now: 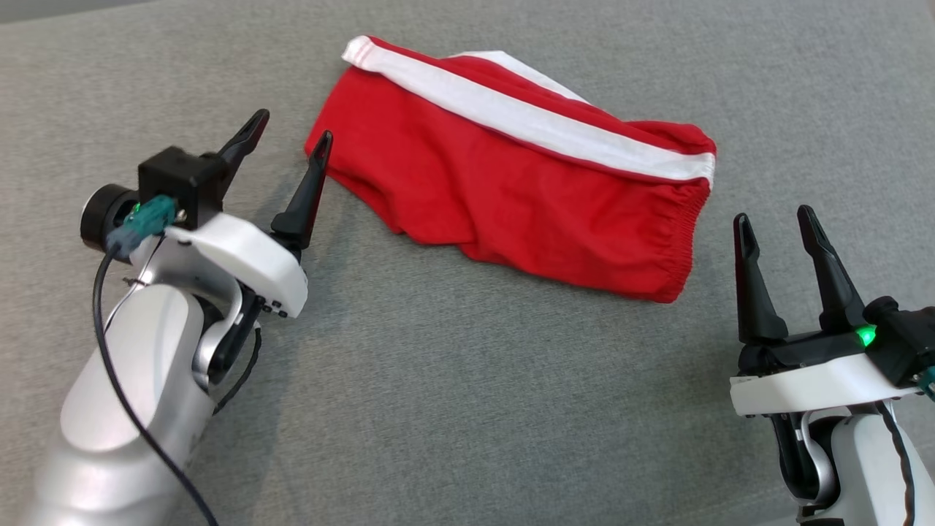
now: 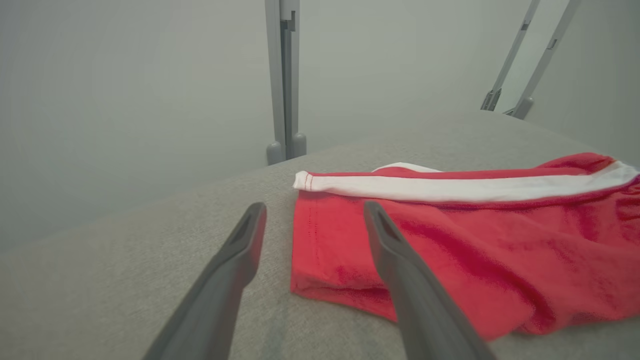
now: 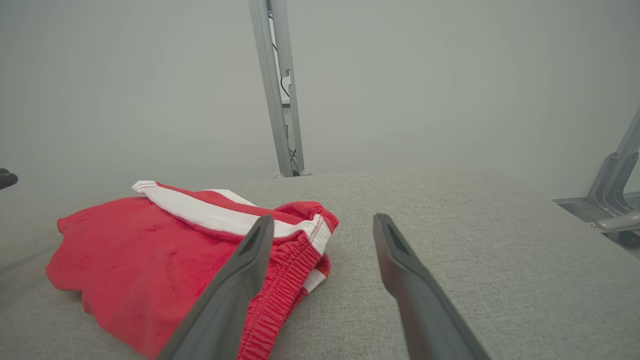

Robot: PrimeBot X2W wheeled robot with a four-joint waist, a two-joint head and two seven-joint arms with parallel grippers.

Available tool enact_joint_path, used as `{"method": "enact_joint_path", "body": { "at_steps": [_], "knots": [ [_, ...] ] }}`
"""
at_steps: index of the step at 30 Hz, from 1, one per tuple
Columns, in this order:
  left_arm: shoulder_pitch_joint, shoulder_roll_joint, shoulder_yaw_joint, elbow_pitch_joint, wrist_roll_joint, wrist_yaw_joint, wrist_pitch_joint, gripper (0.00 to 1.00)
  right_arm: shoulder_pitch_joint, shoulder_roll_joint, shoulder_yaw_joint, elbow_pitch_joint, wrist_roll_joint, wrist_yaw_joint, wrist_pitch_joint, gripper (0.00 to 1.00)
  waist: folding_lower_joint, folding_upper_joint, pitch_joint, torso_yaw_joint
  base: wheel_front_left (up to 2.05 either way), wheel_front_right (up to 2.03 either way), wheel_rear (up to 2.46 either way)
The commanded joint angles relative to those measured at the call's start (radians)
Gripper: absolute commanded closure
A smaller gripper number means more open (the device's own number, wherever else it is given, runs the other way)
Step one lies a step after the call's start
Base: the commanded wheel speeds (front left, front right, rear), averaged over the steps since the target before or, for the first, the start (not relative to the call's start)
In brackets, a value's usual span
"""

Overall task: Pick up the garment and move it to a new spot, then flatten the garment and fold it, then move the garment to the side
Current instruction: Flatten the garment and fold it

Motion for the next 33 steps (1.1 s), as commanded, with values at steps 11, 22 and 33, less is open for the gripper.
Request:
{"method": "enact_joint_path", "body": {
  "at_steps": [11,22,33],
  "knots": [
    [-0.183,-0.015,-0.059,0.334,-0.084,-0.064,0.114,0.00,-0.033,-0.001,0.026,0.008,0.067,0.000,-0.005,0.00,0.0000,0.0000,0.064,-0.073,0.00,0.00,0.00],
    [-0.188,-0.013,-0.153,0.425,-0.169,-0.071,0.180,1.00,-0.038,-0.001,0.038,0.014,0.096,0.000,-0.005,0.00,0.0000,0.0000,0.060,-0.072,0.00,0.00,0.00],
    [-0.086,0.002,-0.104,0.317,-0.201,-0.024,0.003,1.00,-0.018,-0.001,0.009,0.018,0.082,0.000,-0.005,0.00,0.0000,0.0000,0.026,-0.010,0.00,0.00,0.00]
  ]
}}
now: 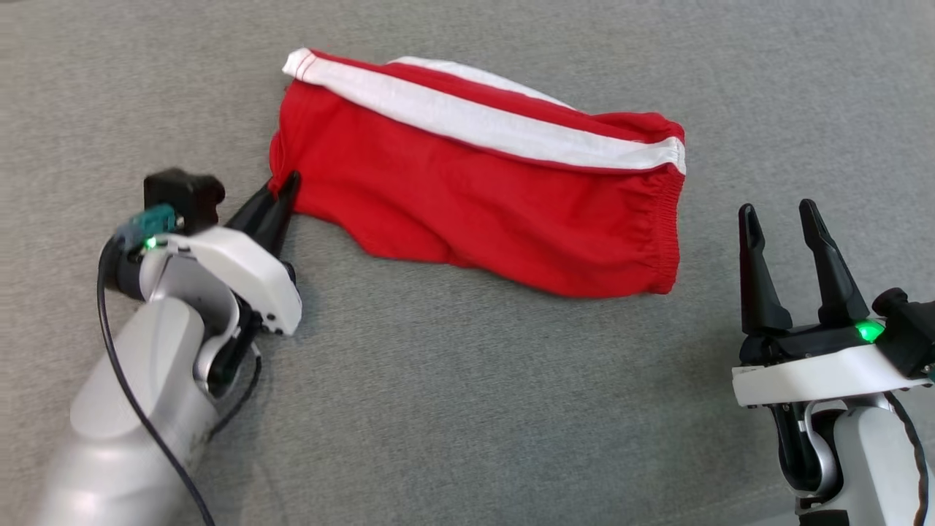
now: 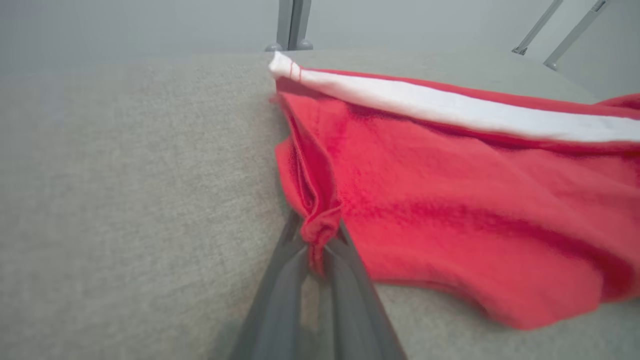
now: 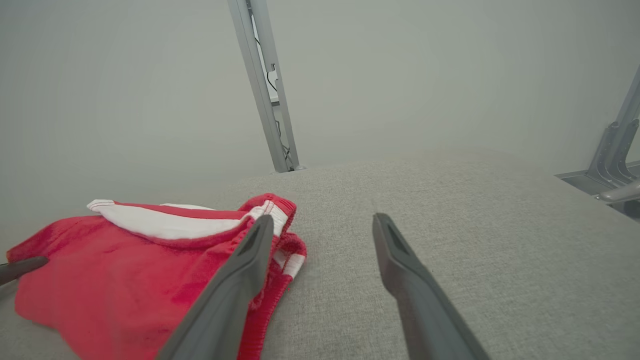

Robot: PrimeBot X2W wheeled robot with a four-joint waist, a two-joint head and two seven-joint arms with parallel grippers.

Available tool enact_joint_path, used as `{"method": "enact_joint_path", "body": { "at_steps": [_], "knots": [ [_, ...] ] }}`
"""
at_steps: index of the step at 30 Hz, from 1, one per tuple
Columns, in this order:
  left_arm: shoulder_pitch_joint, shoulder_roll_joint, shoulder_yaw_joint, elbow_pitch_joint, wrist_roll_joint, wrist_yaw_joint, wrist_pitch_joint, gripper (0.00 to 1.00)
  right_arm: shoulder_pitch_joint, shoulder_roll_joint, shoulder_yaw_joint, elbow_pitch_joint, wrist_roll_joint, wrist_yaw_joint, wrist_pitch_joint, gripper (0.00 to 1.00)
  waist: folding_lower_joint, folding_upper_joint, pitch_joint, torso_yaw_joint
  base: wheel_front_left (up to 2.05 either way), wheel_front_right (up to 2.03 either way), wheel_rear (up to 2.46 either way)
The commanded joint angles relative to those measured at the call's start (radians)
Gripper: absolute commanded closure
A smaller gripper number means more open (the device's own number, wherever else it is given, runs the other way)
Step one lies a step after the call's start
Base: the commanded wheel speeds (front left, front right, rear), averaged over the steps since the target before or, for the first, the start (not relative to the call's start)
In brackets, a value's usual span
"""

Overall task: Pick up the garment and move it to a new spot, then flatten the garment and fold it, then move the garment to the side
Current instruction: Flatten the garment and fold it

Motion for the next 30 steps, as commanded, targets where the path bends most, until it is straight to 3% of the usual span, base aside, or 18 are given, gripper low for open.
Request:
{"method": "enact_joint_path", "body": {
  "at_steps": [1,12,18,19,20,21,30],
  "knots": [
    [0.019,0.010,0.006,-0.013,0.001,0.010,-0.011,1.00,0.006,-0.003,-0.004,0.002,-0.007,0.000,-0.005,0.00,0.0000,-0.0001,-0.011,0.020,0.00,0.00,0.00],
    [0.369,0.015,0.026,-0.441,-0.027,0.191,-0.034,1.00,0.009,-0.013,-0.035,0.026,-0.048,0.000,0.004,0.00,0.0000,-0.0001,-0.050,0.131,0.00,0.00,0.00],
    [0.475,0.008,0.004,-0.563,-0.036,0.239,-0.011,1.00,0.015,-0.022,-0.036,0.028,-0.053,0.000,0.024,0.00,0.0000,-0.0001,-0.066,0.158,0.00,0.00,0.00],
    [0.480,0.006,0.005,-0.567,-0.041,0.239,-0.014,0.84,0.016,-0.022,-0.034,0.029,-0.053,0.000,0.028,0.00,0.0000,-0.0001,-0.069,0.158,0.00,0.00,0.00],
    [0.481,0.011,0.007,-0.567,-0.034,0.247,-0.018,0.36,0.017,-0.023,-0.033,0.031,-0.053,0.000,0.031,0.00,0.0000,-0.0001,-0.073,0.157,0.00,0.00,0.00],
    [0.479,0.013,0.014,-0.569,-0.024,0.255,-0.031,0.00,0.017,-0.024,-0.032,0.032,-0.057,0.000,0.032,0.00,0.0000,-0.0001,-0.077,0.156,0.00,0.00,0.00],
    [0.444,0.037,0.092,-0.597,0.065,0.310,-0.200,0.00,0.032,-0.024,-0.047,0.029,-0.100,0.000,0.055,0.00,0.0000,-0.0001,-0.117,0.147,0.00,0.00,0.00]
  ]
}}
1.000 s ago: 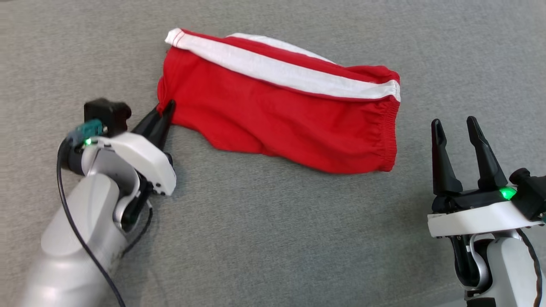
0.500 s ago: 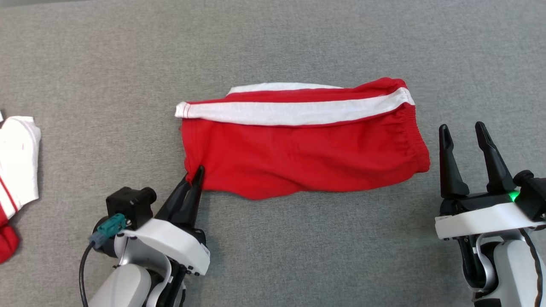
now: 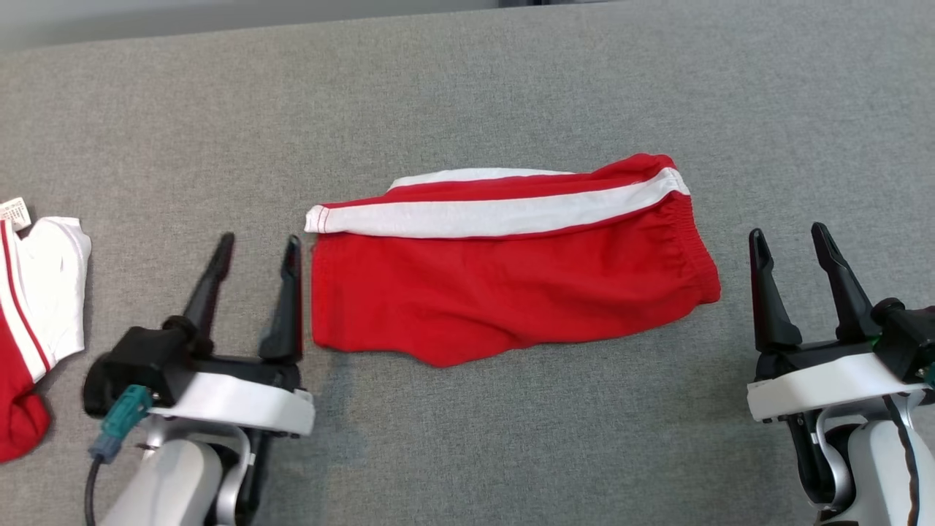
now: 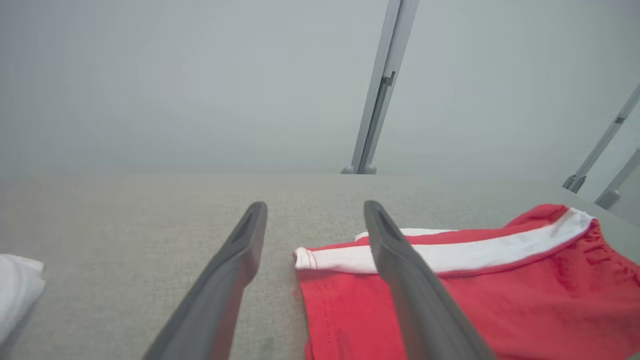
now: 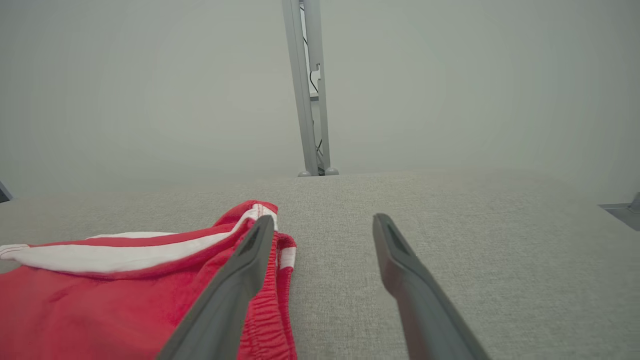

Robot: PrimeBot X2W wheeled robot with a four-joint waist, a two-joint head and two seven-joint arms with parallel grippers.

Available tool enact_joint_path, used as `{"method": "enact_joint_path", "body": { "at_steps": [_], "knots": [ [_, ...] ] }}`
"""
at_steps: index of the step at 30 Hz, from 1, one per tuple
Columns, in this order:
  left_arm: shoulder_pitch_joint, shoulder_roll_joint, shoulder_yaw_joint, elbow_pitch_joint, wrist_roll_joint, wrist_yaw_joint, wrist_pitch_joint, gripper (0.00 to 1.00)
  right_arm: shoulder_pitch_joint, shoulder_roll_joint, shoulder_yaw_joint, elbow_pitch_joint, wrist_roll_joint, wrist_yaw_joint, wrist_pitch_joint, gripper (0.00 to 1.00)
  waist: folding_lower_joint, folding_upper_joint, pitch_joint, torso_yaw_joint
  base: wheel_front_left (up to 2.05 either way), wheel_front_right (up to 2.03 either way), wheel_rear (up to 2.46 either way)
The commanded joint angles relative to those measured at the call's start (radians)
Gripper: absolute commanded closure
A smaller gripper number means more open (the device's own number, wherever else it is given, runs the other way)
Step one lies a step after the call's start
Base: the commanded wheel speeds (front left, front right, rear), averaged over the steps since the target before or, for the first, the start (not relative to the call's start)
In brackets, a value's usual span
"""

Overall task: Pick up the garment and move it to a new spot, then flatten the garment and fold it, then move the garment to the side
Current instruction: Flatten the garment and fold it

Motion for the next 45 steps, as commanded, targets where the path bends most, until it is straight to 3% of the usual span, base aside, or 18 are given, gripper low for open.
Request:
{"method": "enact_joint_path", "body": {
  "at_steps": [1,6,7,14,33,34,35,36,37,38,45],
  "knots": [
    [-0.021,0.021,0.022,-0.004,0.036,0.020,-0.021,0.00,0.011,-0.005,-0.010,0.000,-0.017,0.000,0.008,0.00,0.0000,0.0000,-0.013,-0.001,0.00,0.00,0.00],
    [-0.016,0.074,0.080,0.021,0.108,0.055,-0.044,0.00,0.026,-0.003,-0.026,-0.007,-0.057,0.000,0.027,0.00,0.0000,0.0000,-0.037,-0.003,0.00,0.00,0.00],
    [0.038,0.071,0.084,0.020,0.110,0.055,-0.049,0.00,0.042,0.003,-0.034,-0.013,-0.067,0.000,0.053,0.00,0.0000,0.0000,-0.066,0.007,0.00,0.00,0.00],
    [0.013,0.062,0.069,0.019,0.107,0.043,-0.046,0.00,-0.012,-0.024,-0.001,0.005,-0.047,0.000,0.088,0.00,0.0000,0.0000,-0.047,0.034,0.00,0.00,0.00],
    [-0.058,0.024,0.024,0.073,0.102,-0.006,-0.048,0.00,-0.199,-0.040,0.204,0.452,0.163,0.000,0.138,0.00,0.0000,0.0000,0.035,0.076,0.00,0.00,0.00],
    [-0.057,0.023,0.023,0.074,0.104,-0.005,-0.049,0.00,-0.204,-0.037,0.221,0.462,0.186,0.000,0.138,0.10,0.0000,0.0000,0.037,0.073,0.00,0.00,0.00],
    [-0.058,0.022,0.023,0.075,0.105,-0.004,-0.048,0.00,-0.208,-0.037,0.236,0.471,0.204,0.000,0.135,0.53,0.0000,0.0000,0.039,0.071,0.00,0.00,0.00],
    [-0.058,0.022,0.023,0.075,0.105,-0.004,-0.048,0.00,-0.208,-0.037,0.236,0.471,0.204,0.000,0.135,0.53,0.0000,0.0000,0.039,0.071,0.00,0.00,0.00],
    [-0.061,0.023,0.023,0.076,0.107,-0.004,-0.048,0.00,-0.214,-0.041,0.250,0.477,0.218,0.001,0.129,0.71,0.0000,0.0000,0.040,0.068,0.00,0.00,0.00],
    [-0.065,0.022,0.023,0.077,0.109,-0.005,-0.049,0.00,-0.223,-0.048,0.266,0.488,0.249,0.001,0.112,1.00,0.0000,0.0000,0.042,0.063,0.00,0.00,0.00],
    [-0.070,0.023,0.022,0.081,0.105,-0.010,-0.049,0.00,-0.224,-0.103,0.259,0.510,0.339,-0.002,0.063,1.00,0.0000,0.0000,0.040,0.046,0.00,0.00,0.00]
  ]
}}
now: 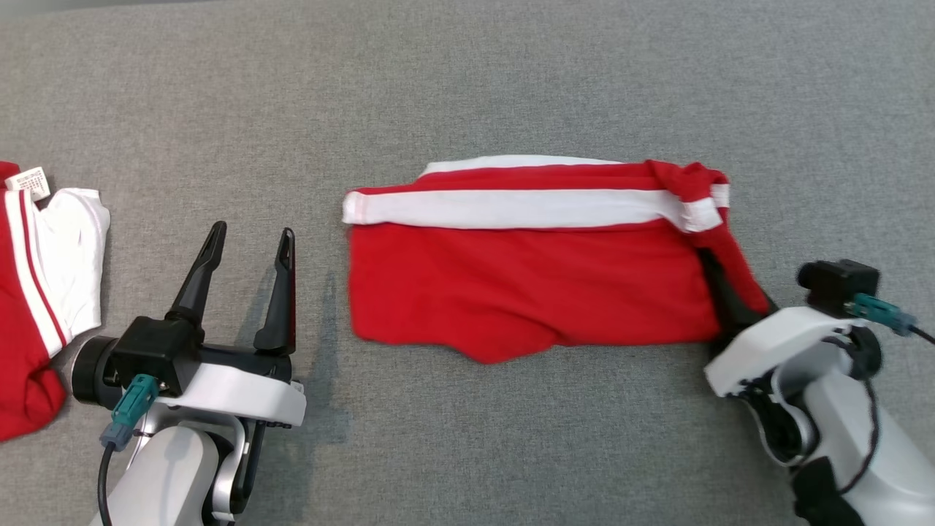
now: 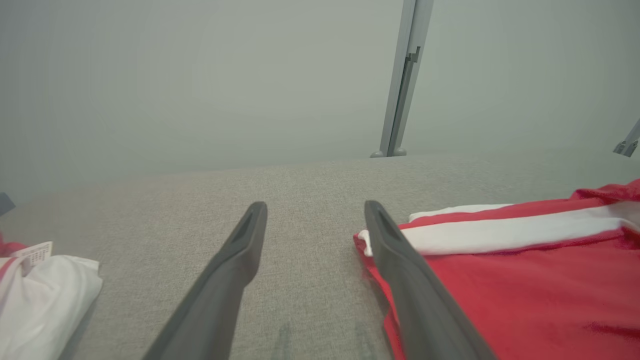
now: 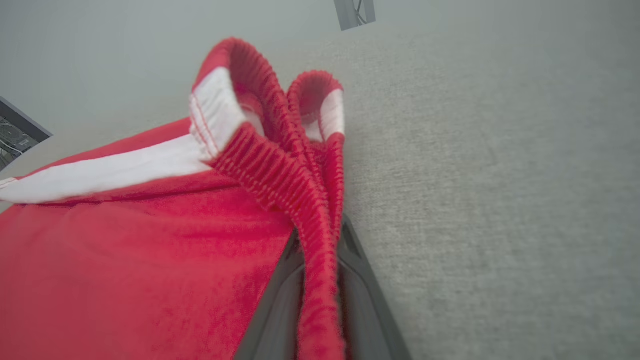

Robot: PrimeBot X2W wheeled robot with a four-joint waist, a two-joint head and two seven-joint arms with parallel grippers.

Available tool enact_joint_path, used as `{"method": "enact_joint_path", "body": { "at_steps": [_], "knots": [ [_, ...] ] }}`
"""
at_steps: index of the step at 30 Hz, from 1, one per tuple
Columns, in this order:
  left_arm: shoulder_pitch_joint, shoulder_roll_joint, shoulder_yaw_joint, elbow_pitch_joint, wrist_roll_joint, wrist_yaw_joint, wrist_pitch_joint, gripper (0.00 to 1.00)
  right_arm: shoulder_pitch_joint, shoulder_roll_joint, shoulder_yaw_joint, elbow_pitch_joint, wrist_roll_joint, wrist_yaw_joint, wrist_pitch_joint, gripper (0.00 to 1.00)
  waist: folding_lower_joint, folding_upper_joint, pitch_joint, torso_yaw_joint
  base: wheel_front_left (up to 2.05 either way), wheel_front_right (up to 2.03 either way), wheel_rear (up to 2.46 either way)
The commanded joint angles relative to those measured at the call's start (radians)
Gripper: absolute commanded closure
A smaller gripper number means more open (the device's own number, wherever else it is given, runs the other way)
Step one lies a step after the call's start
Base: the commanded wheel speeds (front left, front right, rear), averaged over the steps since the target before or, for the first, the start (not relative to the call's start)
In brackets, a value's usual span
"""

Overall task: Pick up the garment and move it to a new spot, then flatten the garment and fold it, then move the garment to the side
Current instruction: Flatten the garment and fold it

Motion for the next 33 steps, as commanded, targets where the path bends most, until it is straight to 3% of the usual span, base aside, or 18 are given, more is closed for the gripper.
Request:
{"method": "enact_joint_path", "body": {
  "at_steps": [1,7,11,16,20,28,33],
  "knots": [
    [-0.018,0.004,0.003,0.002,-0.001,-0.004,-0.005,0.00,0.030,-0.034,-0.011,0.027,0.010,-0.003,-0.001,1.00,0.0000,0.0000,-0.001,-0.002,0.00,0.00,0.00],
    [-0.019,0.003,-0.001,0.003,-0.003,-0.001,-0.005,0.00,0.075,-0.119,-0.081,0.057,0.082,-0.006,-0.024,1.00,0.0000,0.0000,-0.005,-0.015,0.00,0.00,0.00],
    [-0.015,0.011,0.003,0.002,-0.005,0.004,-0.003,0.00,0.078,-0.133,-0.105,0.063,0.106,-0.005,-0.021,1.00,0.0000,0.0000,-0.005,-0.032,0.00,0.00,0.00],
    [-0.013,0.018,0.000,0.000,-0.006,0.007,0.005,0.00,0.044,-0.108,-0.079,-0.008,0.152,-0.002,-0.008,1.00,0.0000,0.0000,-0.010,-0.052,0.00,0.00,0.00],
    [-0.012,0.021,-0.004,-0.006,-0.006,0.009,0.011,0.00,0.029,-0.098,-0.036,-0.144,0.184,-0.002,0.012,1.00,0.0000,0.0000,-0.016,-0.064,0.00,0.00,0.00],
    [-0.023,0.016,-0.020,-0.014,-0.003,0.003,0.016,0.00,-0.004,-0.046,0.038,-0.404,0.083,-0.002,0.075,1.00,0.0000,0.0000,-0.019,-0.053,0.00,0.00,0.00],
    [-0.034,-0.005,-0.037,-0.006,-0.006,-0.006,0.012,0.00,-0.018,0.032,0.091,-0.413,-0.023,-0.002,0.135,1.00,0.0000,0.0000,-0.015,-0.014,0.00,0.00,0.00]
  ]
}}
